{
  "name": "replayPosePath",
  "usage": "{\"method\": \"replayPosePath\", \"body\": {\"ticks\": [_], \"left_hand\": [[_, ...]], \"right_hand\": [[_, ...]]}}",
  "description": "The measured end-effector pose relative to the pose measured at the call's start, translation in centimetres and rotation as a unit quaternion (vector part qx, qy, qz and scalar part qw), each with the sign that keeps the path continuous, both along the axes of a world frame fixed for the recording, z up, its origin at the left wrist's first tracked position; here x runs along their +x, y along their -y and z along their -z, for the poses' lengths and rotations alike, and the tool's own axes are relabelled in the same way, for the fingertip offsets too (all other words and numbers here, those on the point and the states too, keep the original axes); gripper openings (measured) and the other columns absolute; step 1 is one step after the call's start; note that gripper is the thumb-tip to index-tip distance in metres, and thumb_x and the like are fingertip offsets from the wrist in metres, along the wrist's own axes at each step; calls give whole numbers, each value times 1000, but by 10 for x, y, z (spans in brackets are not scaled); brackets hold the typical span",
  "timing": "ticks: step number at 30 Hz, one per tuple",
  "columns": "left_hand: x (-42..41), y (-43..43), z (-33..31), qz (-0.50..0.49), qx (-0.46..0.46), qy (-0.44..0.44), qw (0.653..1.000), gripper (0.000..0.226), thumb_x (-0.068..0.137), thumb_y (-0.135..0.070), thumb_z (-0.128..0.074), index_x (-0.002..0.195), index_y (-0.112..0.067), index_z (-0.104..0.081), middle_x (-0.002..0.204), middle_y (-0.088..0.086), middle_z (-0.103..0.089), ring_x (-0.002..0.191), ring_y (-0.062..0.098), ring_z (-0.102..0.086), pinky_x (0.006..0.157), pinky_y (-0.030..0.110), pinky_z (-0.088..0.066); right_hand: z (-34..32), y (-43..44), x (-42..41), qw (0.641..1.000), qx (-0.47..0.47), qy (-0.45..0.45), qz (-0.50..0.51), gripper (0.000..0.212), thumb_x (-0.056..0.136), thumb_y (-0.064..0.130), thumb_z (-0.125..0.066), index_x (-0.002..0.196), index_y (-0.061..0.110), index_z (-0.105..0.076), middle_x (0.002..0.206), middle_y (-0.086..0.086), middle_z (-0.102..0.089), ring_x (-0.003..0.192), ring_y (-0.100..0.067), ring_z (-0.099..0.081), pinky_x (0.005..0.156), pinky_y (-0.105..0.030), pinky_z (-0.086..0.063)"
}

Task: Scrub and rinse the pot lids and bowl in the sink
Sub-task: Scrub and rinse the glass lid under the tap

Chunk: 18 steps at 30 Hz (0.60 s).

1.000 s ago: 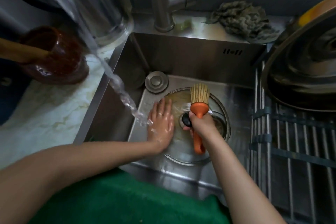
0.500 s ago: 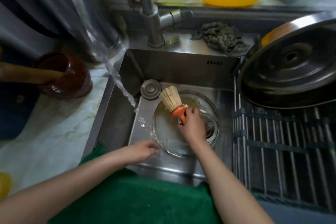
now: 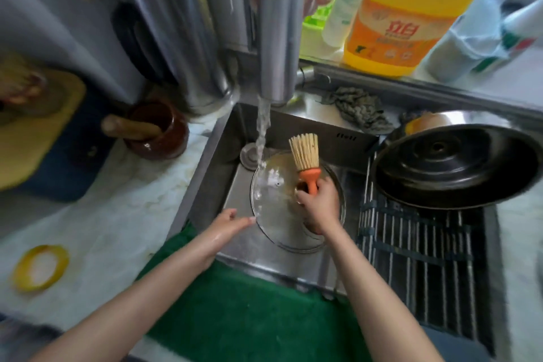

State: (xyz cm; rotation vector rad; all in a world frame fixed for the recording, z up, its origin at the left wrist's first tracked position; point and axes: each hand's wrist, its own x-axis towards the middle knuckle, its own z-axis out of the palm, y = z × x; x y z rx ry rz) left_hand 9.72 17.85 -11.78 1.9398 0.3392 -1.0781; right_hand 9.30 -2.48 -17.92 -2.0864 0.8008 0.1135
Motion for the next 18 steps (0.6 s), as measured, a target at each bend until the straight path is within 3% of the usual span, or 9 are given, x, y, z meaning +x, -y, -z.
{"method": "replayPosePath", "body": {"ticks": [3,5,7,9,12,15,18], "left_hand": [[0,14,-10,-60,-65,1,996,74,85,-36,-67,144,-9,-32,144,7,-40,127,20,-45,105,35,-39],[3,25,-13,-79,-107,51,990,46,85,-22,-69,125,-13,-48,129,7,-55,114,19,-54,94,31,-46],[2,33,-20,-75,-144,136,977,26,86,-1,-63,103,-16,-52,113,8,-63,109,22,-60,87,30,-52],[1,39,-27,-30,-134,224,965,35,85,8,-59,91,-25,-49,97,0,-66,98,18,-63,86,30,-52],[0,42,-32,76,-75,317,942,39,83,2,-62,83,-33,-46,84,-9,-63,85,13,-63,80,30,-50],[-4,40,-40,198,-6,401,894,33,83,0,-57,96,-29,-50,84,3,-67,79,30,-64,68,40,-51],[-16,38,-48,313,40,478,820,36,77,4,-59,109,-14,-58,85,11,-70,76,34,-65,58,38,-51]], "right_hand": [[-31,-2,-1,979,172,28,111,12,75,9,-69,81,9,-59,81,-9,-61,67,-19,-61,54,-31,-54],[-41,-6,-6,935,312,38,164,14,83,-2,-61,94,5,-57,86,-12,-60,69,-16,-61,51,-22,-54],[-51,-10,-14,904,377,33,198,18,87,-4,-55,102,6,-54,91,-12,-59,72,-16,-61,55,-22,-56],[-57,-10,-24,888,407,13,216,13,92,0,-52,102,8,-53,92,-12,-58,75,-21,-62,56,-27,-58],[-65,-4,-39,869,451,-15,201,15,97,15,-52,109,8,-55,104,-15,-64,86,-33,-65,53,-34,-58],[-81,6,-51,843,497,-11,208,40,96,30,-53,126,5,-49,121,-24,-59,96,-38,-66,62,-38,-58],[-108,16,-60,793,559,-18,241,43,95,36,-50,119,0,-51,110,-29,-62,91,-40,-67,64,-43,-60]]}}
